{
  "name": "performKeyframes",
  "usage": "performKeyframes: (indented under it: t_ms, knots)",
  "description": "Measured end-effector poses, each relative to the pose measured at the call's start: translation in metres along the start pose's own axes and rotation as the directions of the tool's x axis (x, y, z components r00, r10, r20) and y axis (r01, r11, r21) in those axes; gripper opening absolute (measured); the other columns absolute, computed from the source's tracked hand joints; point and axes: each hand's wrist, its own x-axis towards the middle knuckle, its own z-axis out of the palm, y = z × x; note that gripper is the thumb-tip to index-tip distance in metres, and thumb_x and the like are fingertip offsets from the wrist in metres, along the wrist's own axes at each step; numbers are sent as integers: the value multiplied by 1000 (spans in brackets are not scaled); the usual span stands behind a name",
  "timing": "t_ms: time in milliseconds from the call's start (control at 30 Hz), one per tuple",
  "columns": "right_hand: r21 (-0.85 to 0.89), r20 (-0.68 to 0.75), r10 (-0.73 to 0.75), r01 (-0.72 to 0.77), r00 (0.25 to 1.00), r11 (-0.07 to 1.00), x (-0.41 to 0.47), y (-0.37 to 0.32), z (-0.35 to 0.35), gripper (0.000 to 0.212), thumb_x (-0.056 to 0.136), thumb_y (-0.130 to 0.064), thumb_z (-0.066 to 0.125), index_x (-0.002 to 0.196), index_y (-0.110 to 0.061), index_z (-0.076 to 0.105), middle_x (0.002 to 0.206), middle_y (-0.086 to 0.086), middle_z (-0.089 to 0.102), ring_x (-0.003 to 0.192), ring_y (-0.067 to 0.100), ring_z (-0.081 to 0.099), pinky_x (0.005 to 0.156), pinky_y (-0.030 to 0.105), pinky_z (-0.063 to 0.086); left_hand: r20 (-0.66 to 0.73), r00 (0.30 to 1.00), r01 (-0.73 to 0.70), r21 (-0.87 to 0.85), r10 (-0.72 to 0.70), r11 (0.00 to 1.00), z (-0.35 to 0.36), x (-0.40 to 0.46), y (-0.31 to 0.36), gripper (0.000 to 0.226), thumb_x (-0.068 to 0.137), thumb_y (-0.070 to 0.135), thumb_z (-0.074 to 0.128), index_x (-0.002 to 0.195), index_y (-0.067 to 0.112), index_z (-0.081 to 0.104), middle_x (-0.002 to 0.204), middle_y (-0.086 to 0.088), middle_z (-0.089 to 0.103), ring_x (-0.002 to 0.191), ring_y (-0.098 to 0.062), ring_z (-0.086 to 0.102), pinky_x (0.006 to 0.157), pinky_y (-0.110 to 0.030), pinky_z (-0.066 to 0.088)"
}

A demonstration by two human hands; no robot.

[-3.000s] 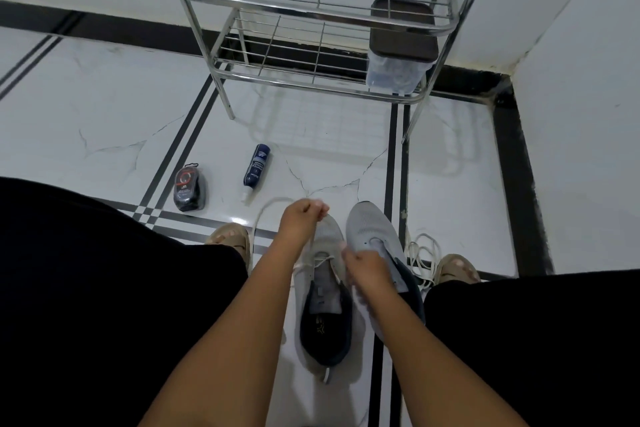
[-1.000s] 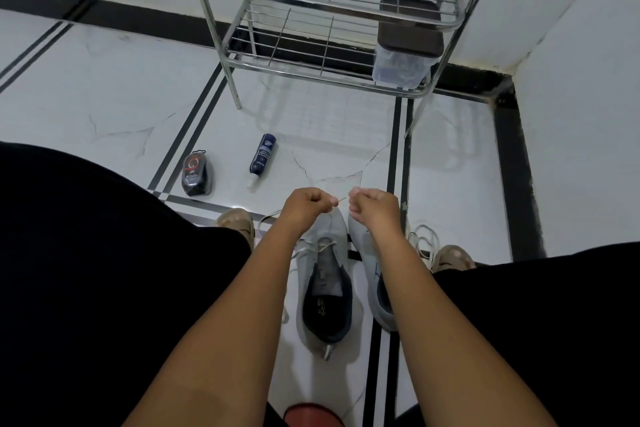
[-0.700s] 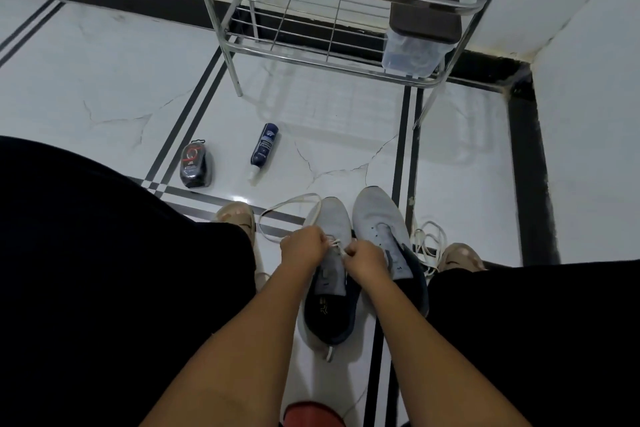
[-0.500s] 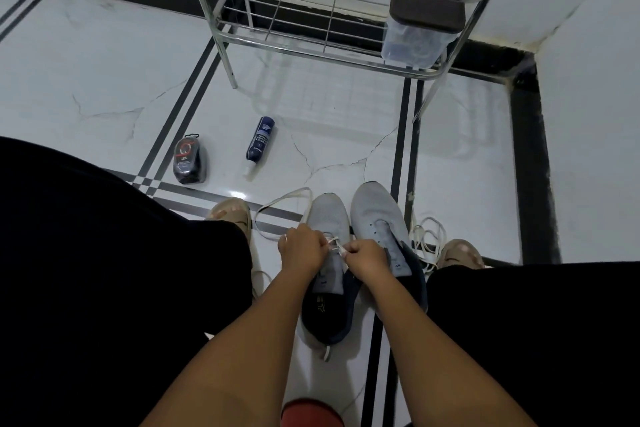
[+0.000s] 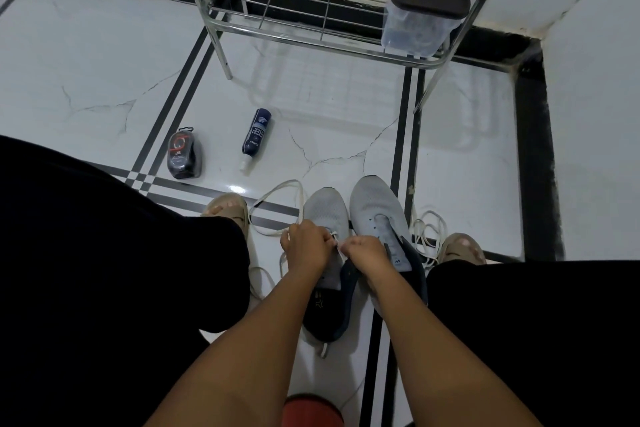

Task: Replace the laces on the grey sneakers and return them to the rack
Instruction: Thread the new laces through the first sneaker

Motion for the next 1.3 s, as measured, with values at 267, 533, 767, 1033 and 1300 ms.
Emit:
performKeyframes:
  t_ms: [267,533,767,1033,1300]
  knots:
    - [-73,-143,-17,6,990,997,11,-6,6,22,91,-22,52,70,-16,55,81,11,64,80,29,64,76,42,55,-143,990,19,36,-14,999,-3,-18,-10,37,83,37,68,112,21,53,118,-2,47,113,-23,45,93,-35,38]
    - [804,-517,322,320,793,502,-11,-66,-121,31,100,-16,30,122,1,45,117,11,53,64,9,39,75,30,49,13,981,195,-105,-195,975,-8,-28,-27,30,90,35,57,111,15,50,113,-8,59,104,-29,59,78,-38,47]
    - [-258,-307,-308,233,900,938,-22,-63,-47,22,96,-27,43,111,-22,58,99,7,65,86,28,63,75,35,52,26,989,147,-72,-146,986,-13,-31,-26,29,90,38,53,105,14,52,108,-7,60,100,-27,59,74,-34,45]
    - [20,-580,72,-74,811,997,-20,-16,-52,31,99,-23,43,117,-6,62,114,19,63,103,38,61,76,36,47,45,986,160,3,-160,987,-21,-30,-28,20,91,24,50,107,12,55,111,-8,61,100,-28,61,70,-30,41]
    - [-520,-275,-317,137,908,843,-32,-31,-25,41,91,-11,43,131,-21,43,107,15,62,95,34,61,75,38,50,11,993,116,-89,-115,989,-22,-24,-35,25,99,26,34,118,21,51,111,-9,64,101,-30,59,72,-32,41]
